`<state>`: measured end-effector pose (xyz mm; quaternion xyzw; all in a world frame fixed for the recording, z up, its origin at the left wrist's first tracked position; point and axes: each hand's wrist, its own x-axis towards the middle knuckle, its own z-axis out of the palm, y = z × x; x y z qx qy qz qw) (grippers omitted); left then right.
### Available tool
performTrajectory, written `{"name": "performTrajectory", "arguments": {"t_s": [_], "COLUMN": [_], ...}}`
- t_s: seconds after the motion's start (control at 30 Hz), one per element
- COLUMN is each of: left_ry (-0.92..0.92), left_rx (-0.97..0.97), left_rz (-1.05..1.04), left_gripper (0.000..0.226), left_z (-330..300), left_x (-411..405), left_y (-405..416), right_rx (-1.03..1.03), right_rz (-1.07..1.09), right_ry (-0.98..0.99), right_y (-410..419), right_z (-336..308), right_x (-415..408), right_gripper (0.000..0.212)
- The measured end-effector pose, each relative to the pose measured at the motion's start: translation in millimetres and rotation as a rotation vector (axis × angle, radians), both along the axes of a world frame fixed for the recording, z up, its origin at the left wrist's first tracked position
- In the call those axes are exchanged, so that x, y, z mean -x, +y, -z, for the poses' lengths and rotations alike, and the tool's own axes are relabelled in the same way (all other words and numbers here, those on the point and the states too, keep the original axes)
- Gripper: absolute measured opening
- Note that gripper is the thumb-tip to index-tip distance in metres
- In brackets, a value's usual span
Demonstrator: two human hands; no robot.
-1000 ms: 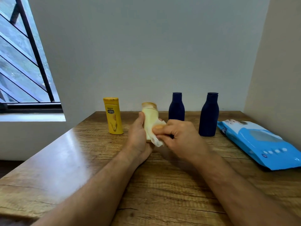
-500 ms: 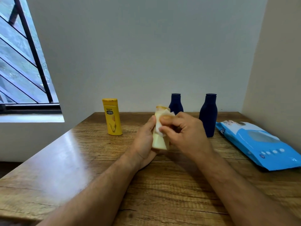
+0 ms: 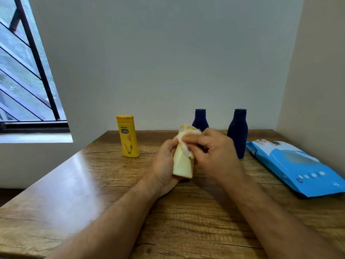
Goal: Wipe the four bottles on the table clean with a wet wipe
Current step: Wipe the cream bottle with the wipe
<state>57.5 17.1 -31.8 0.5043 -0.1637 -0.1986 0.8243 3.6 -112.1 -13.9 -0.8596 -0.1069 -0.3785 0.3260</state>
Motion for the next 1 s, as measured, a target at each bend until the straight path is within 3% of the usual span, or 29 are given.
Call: {"name": "performTrajectory", "arguments": {"t_s": [0.2, 0.37, 0.5, 0.67, 0.8, 1.0], "left_ry": [0.024, 0.052, 0.006, -0.006, 0.021, -0.073], "left_rx": [0.106, 0.104, 0.060, 0.123, 0.123, 0.035], "left_rz": [-0.063, 0.000, -0.004, -0.032, -0.087, -0.067], "left_gripper": [0.043, 0.031, 0.037, 0.040, 0.050, 0.047], "left_z": [-6.7, -7.0, -6.1, -8.4, -7.7, -2.2], "left_x": [-2.0, -2.7, -1.1, -3.2, -7.0, -8.7], "left_y": [1.9, 4.5, 3.6, 9.3, 11.1, 4.4], "right_rx": [0.147, -0.070, -0.281, -0.316, -0.236, -0.239], "right_rz": [-0.147, -0.041, -0.061, -0.206, -0.173, -0.036], "right_ry": [0.079, -0.041, -0.078, 0.083, 0.153, 0.042], "right_y": [11.2, 1.0, -2.5, 1.1, -1.2, -3.9], "right_z": [0.2, -1.7, -6.3, -3.7, -4.4, -2.2], "right_x": [4.1, -1.3, 1.2, 2.7, 2.9, -1.4], "right_gripper": [0.017, 0.016, 0.019, 0.022, 0.018, 0.019]}}
